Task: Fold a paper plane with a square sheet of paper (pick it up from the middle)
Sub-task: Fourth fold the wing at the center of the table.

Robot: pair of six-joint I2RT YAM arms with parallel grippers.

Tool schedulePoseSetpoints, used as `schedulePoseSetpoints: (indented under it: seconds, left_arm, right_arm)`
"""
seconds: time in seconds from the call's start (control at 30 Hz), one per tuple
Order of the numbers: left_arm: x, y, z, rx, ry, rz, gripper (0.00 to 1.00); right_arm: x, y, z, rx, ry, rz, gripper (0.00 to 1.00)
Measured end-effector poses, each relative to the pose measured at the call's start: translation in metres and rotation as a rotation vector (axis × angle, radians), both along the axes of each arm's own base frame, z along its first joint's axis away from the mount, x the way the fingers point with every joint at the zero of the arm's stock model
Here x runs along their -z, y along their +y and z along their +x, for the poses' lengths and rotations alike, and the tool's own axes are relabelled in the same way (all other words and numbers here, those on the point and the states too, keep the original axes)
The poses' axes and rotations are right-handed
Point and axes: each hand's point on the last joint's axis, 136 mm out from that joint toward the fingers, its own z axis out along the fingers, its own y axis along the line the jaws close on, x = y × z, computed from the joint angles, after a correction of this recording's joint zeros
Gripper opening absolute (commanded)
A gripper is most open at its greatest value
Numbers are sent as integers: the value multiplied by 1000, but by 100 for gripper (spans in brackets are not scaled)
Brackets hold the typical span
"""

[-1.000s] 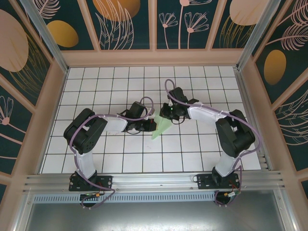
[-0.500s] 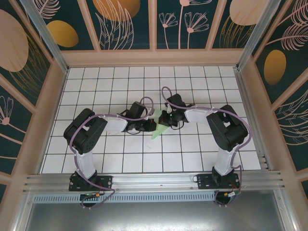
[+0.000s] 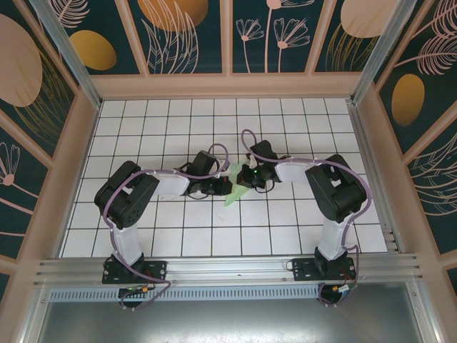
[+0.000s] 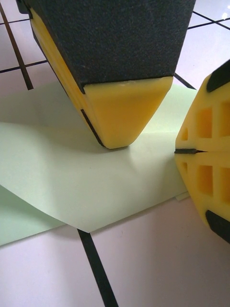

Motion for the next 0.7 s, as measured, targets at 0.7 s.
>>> schedulePoseSetpoints:
  seconds: [0.7]
  left_arm:
    - [0, 0, -1, 12, -6, 3, 0]
  right_arm:
    - [1, -15, 20, 20, 20, 70, 3]
